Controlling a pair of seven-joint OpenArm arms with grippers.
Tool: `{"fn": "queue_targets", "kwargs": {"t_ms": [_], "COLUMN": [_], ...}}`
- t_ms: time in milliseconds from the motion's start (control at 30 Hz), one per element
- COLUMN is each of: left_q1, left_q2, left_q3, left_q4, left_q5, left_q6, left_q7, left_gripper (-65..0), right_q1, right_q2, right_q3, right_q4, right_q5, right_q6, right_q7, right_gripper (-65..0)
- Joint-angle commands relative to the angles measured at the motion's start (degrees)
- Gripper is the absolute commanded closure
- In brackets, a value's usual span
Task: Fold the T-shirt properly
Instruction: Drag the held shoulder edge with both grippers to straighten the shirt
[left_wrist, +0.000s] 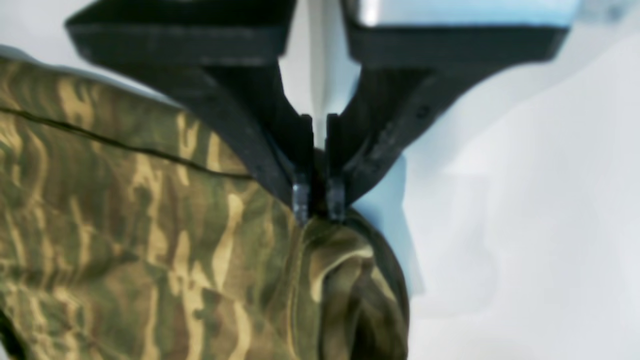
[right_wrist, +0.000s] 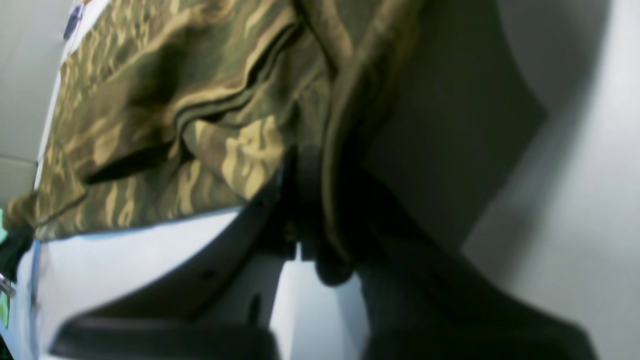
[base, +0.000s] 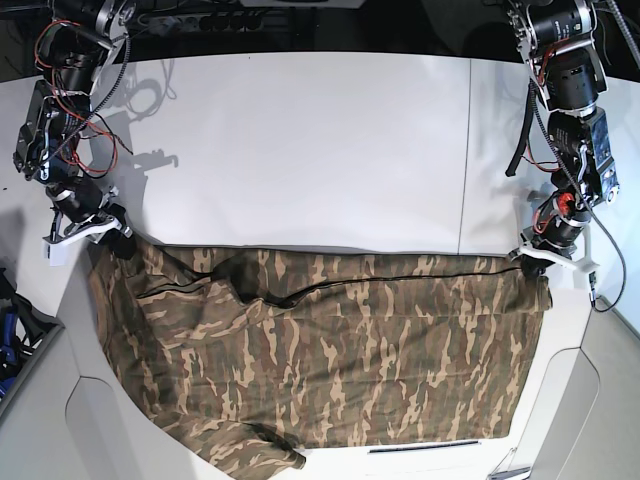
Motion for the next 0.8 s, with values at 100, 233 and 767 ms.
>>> {"fn": "queue_targets", "kwargs": {"t_ms": [100,233,767], "left_q1": [-1.05,-0.74,9.4], "left_q2": [-2.43,-3.02,-3.63], "left_q3": [-0.24,-0.35,-0.63], "left_q4": [1.4,2.54,15.54], "left_q5": [-1.55,-3.1,-4.57], "left_q6": [-2.58,-4.76,-4.85], "left_q7": [1.25,3.87,5.42], "left_gripper": [0.0,0.0,0.0], "right_q1": [-0.04,-0.04,-7.69], "right_q2": [0.5,0.83,0.83], "right_q3": [-0.11,-0.09,-0.09], "right_q4": [3.65,5.88,15.91], "right_q5": [-0.74,0.59,8.28], "right_q6": [-0.15,-0.17,0.02], "right_q7": [-4.85,-7.96,-13.25], "right_gripper": [0.0,0.0,0.0]}}
